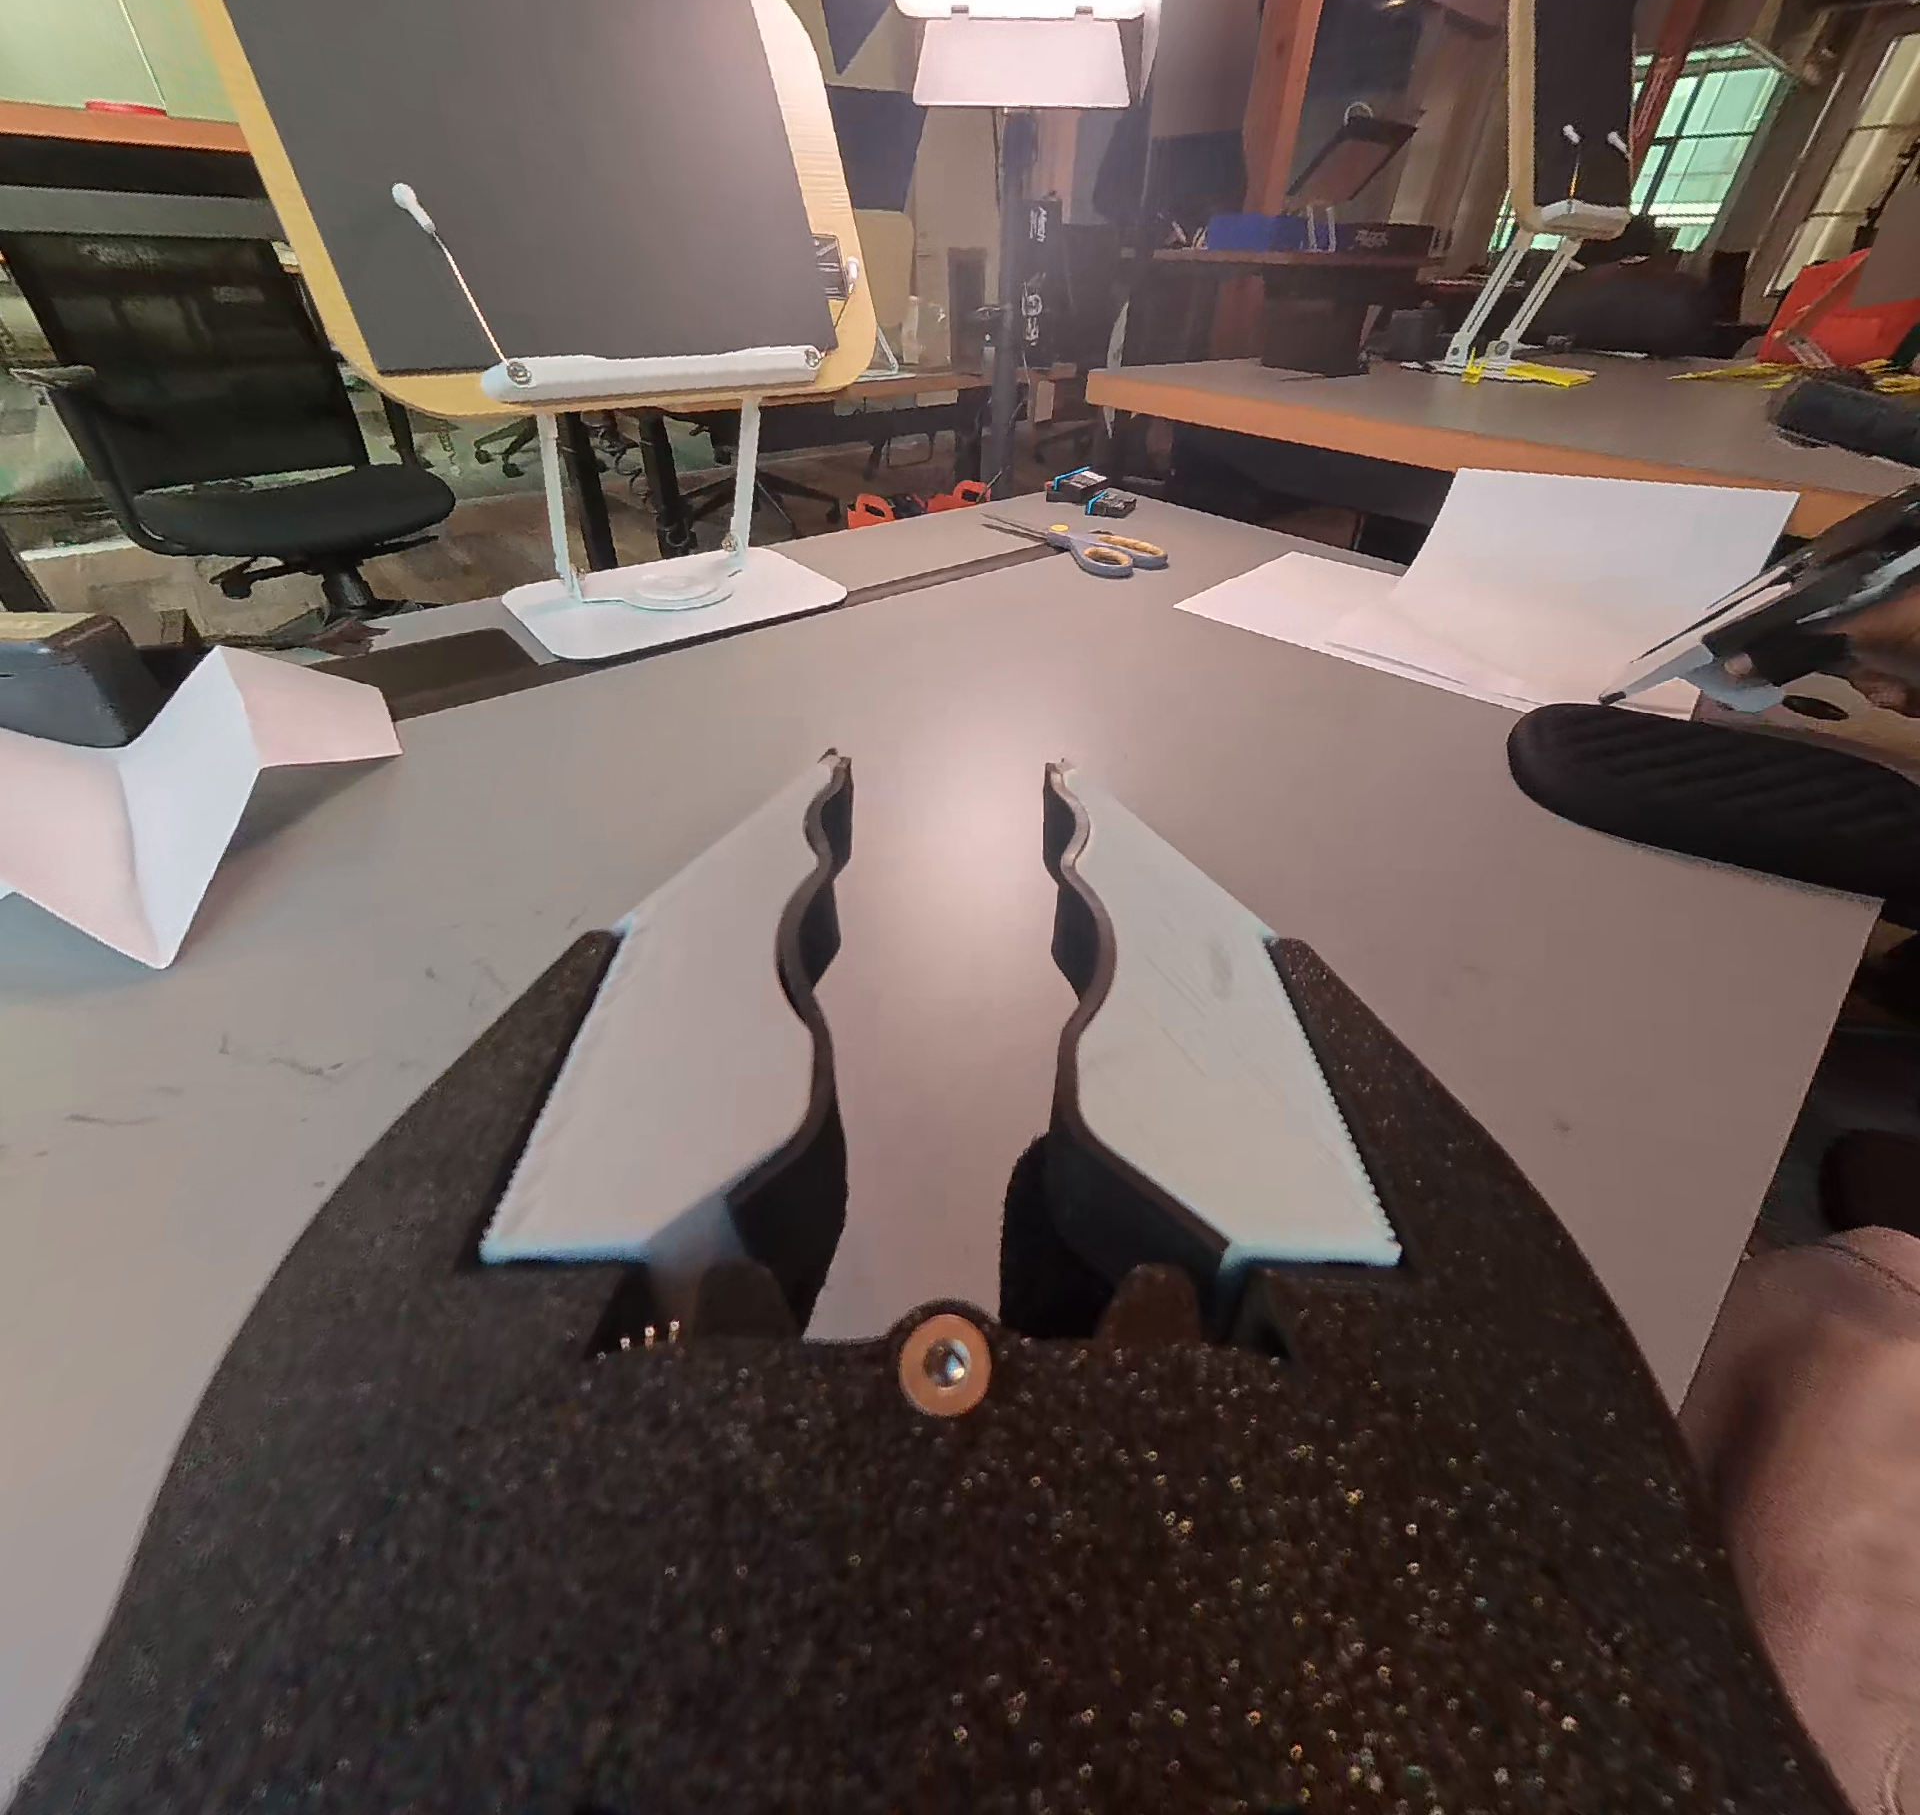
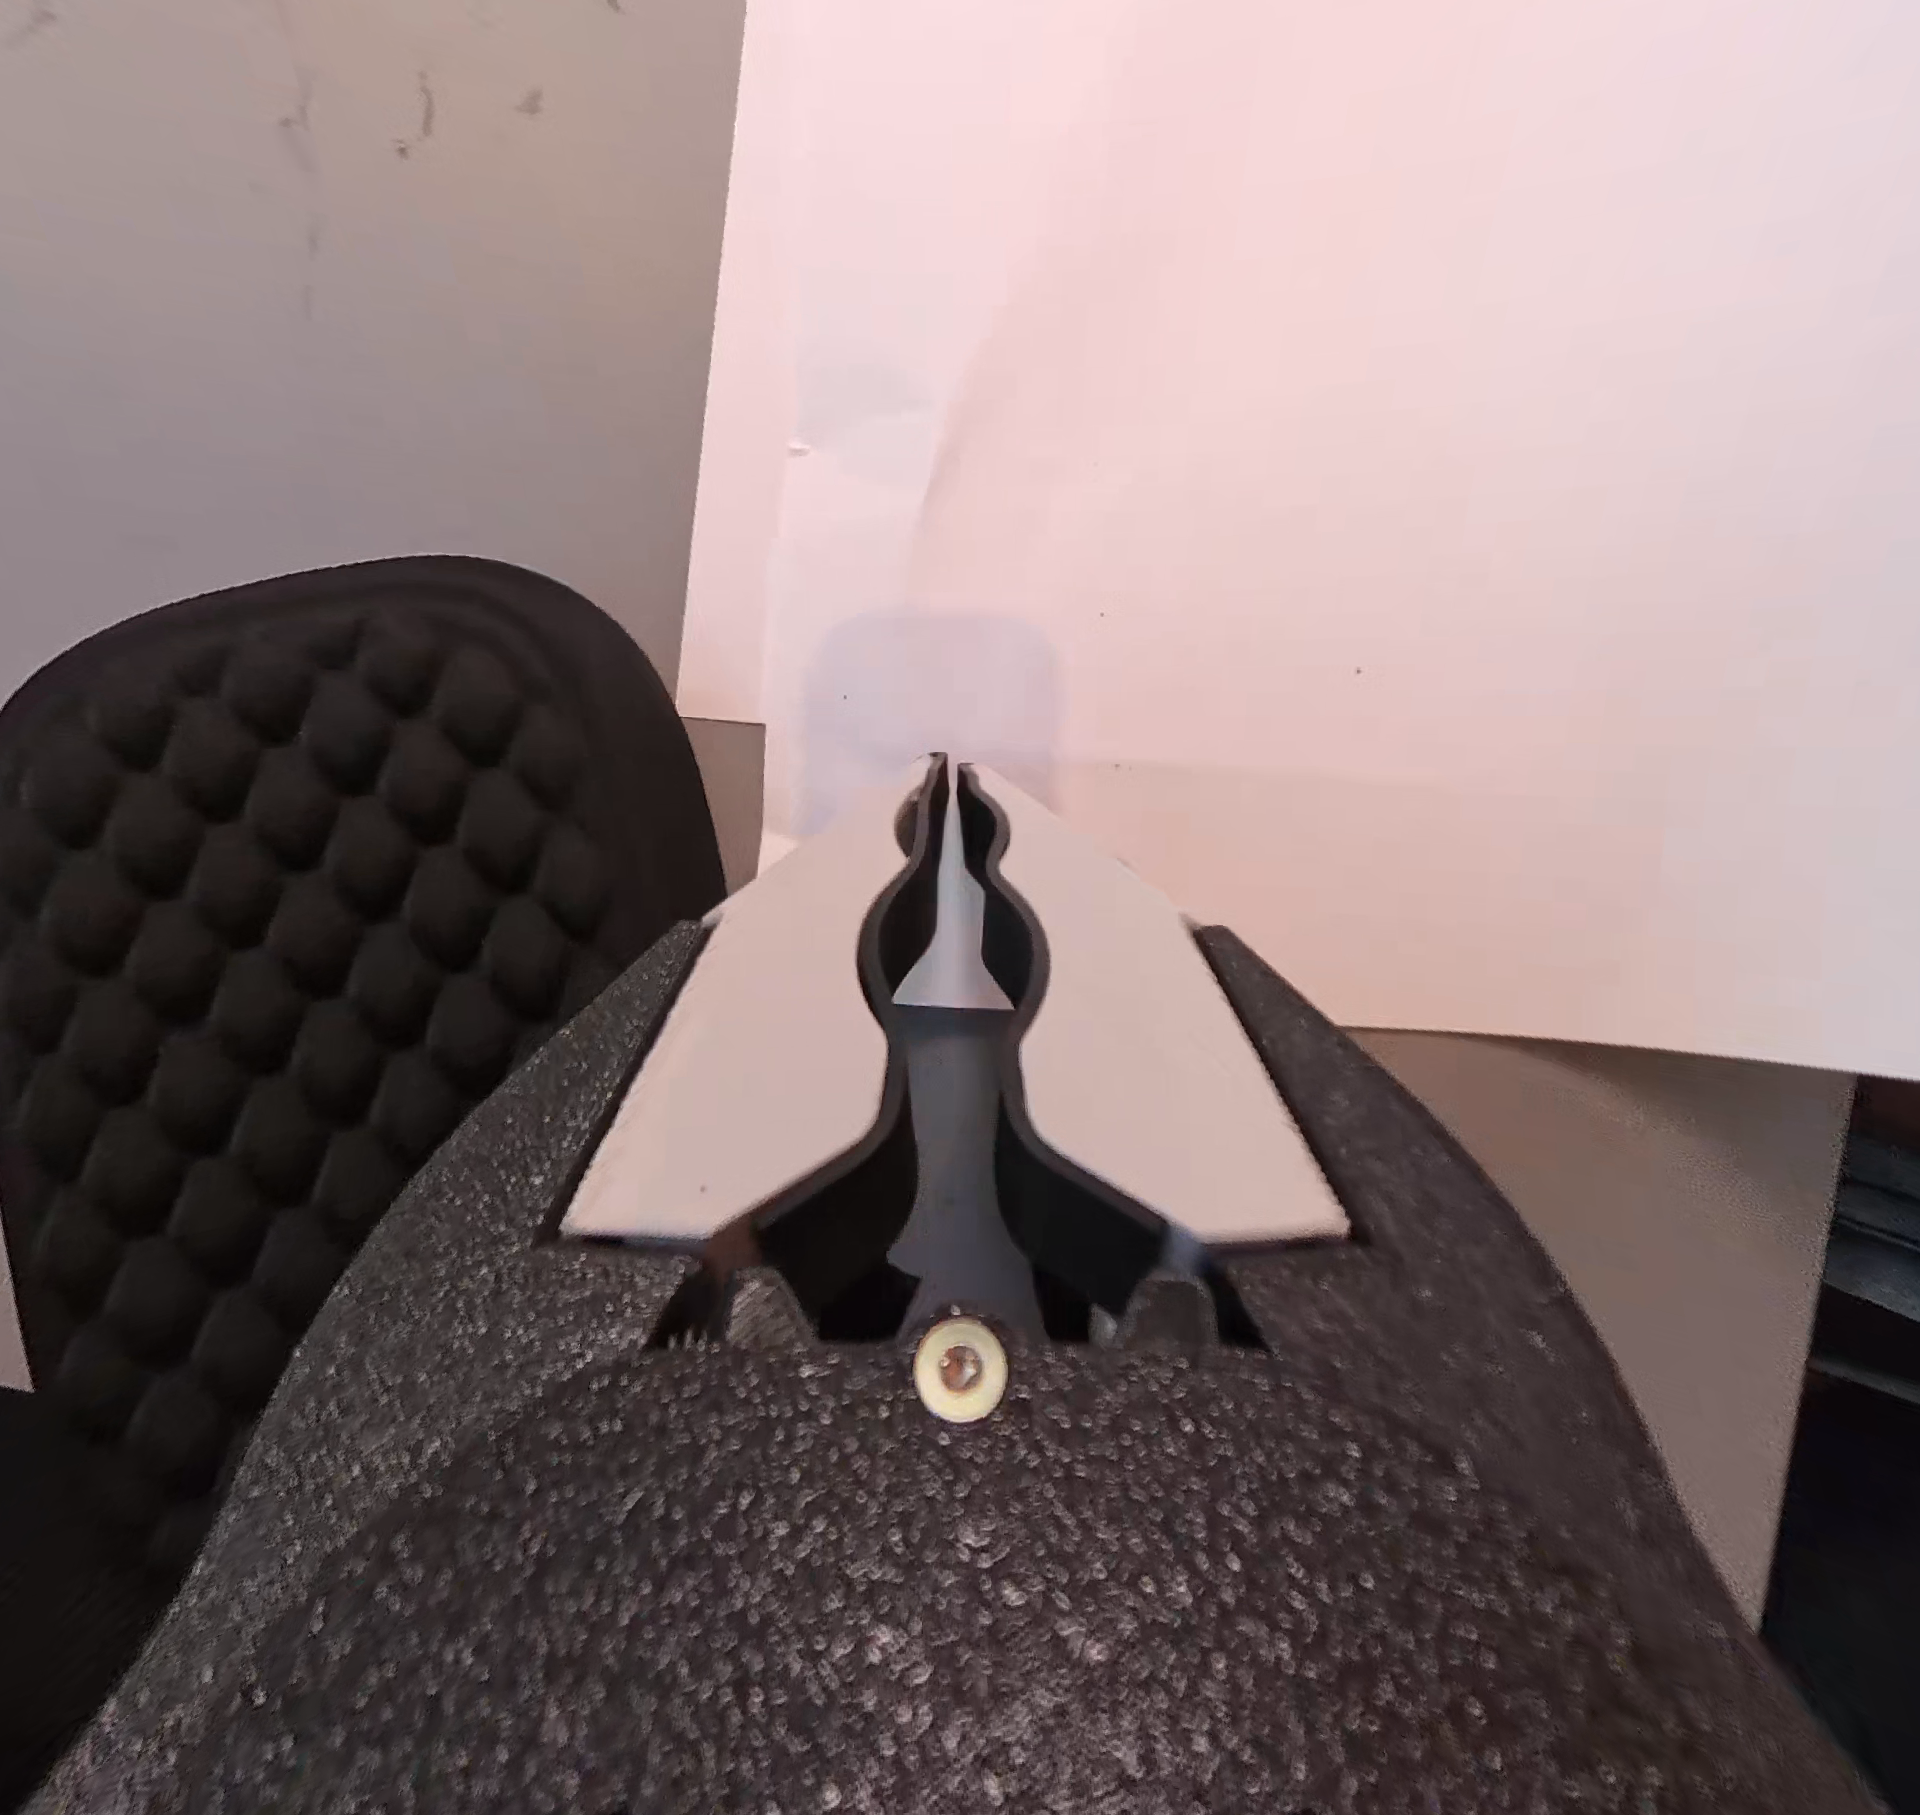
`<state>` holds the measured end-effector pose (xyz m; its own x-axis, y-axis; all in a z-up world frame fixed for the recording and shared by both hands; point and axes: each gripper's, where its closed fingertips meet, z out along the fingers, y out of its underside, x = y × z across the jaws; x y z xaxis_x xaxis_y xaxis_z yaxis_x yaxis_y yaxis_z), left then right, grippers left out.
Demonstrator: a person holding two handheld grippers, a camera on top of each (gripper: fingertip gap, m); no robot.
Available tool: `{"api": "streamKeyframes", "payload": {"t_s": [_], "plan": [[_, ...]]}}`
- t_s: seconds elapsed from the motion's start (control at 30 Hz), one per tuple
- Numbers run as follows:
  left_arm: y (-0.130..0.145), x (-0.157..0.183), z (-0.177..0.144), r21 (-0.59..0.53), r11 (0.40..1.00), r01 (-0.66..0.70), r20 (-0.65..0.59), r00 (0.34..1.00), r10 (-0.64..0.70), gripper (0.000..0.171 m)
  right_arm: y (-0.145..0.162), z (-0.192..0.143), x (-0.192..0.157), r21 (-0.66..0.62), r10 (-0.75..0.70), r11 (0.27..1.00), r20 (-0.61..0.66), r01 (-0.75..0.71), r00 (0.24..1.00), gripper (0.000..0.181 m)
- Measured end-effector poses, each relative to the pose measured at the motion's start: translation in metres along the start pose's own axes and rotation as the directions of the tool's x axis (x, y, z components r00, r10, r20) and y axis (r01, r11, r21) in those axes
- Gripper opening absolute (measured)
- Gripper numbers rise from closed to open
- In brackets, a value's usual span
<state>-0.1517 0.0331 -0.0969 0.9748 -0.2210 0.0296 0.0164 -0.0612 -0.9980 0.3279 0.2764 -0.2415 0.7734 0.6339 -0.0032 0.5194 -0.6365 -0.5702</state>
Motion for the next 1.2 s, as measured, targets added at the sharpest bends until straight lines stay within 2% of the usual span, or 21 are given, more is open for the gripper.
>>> {"api": "streamKeyframes", "payload": {"t_s": [0.03,0.13,0.23,0.33,0.43,0.53,0.67,0.7,0.83,0.93,1.0,1.03,1.13,1.2], "plan": [[-0.001,-0.001,0.0,0.003,1.0,0.003,-0.004,1.0,-0.003,0.036,0.0,-0.002,0.0,0.007,-0.017,1.0,-0.008,0.017,1.0,0.003],[-0.003,-0.004,-0.001,0.011,1.0,-0.011,-0.007,1.0,0.011,0.036,-0.005,-0.019,-0.004,0.048,-0.091,0.995,0.004,0.091,0.996,0.036],[0.0,-0.008,-0.002,0.007,1.0,-0.013,-0.004,1.0,0.013,0.036,-0.009,-0.045,-0.006,0.084,-0.274,0.959,0.012,0.272,0.962,0.042],[0.004,-0.01,-0.004,0.003,1.0,0.004,-0.003,1.0,-0.004,0.036,0.008,-0.055,-0.003,0.019,-0.556,0.831,-0.014,0.556,0.831,0.053],[0.008,-0.011,-0.004,-0.002,1.0,0.013,0.006,1.0,-0.013,0.035,0.019,-0.045,-0.012,-0.005,-0.698,0.716,-0.007,0.698,0.716,0.055],[0.01,-0.007,0.0,-0.009,1.0,0.025,0.002,1.0,-0.025,0.035,0.018,-0.036,-0.018,-0.024,-0.761,0.649,0.018,0.761,0.649,0.053],[0.009,0.002,0.005,-0.016,1.0,0.002,-0.009,1.0,-0.002,0.035,0.022,-0.033,-0.019,-0.003,-0.739,0.665,0.134,0.746,0.66,0.042],[0.01,0.003,0.006,-0.02,1.0,-0.002,-0.011,1.0,0.002,0.035,0.019,-0.032,-0.01,-0.022,-0.754,0.65,0.105,0.759,0.649,0.033],[0.009,0.006,0.009,-0.032,0.999,-0.012,-0.012,1.0,0.011,0.035,0.026,-0.028,-0.009,-0.054,-0.794,0.585,0.163,0.809,0.585,0.036],[0.01,0.006,0.011,-0.03,1.0,-0.007,-0.007,1.0,0.007,0.035,0.021,-0.022,-0.017,-0.029,-0.827,0.545,0.141,0.838,0.543,0.03],[0.012,0.007,0.013,-0.037,0.999,-0.007,-0.01,1.0,0.007,0.035,0.025,-0.021,-0.021,-0.025,-0.819,0.551,0.178,0.834,0.546,0.017],[0.013,0.007,0.014,-0.046,0.999,-0.015,-0.008,1.0,0.015,0.035,0.024,-0.021,-0.02,-0.021,-0.816,0.56,0.159,0.828,0.555,0.001],[0.013,-0.009,0.014,-0.096,0.994,-0.048,0.042,0.998,0.052,0.035,0.024,-0.019,-0.018,-0.005,-0.811,0.576,0.121,0.818,0.572,0.0],[0.014,-0.036,0.017,-0.185,0.981,-0.052,0.087,0.994,0.069,0.035,0.009,-0.026,-0.021,0.041,-0.792,0.61,0.058,0.791,0.608,0.0]]}}
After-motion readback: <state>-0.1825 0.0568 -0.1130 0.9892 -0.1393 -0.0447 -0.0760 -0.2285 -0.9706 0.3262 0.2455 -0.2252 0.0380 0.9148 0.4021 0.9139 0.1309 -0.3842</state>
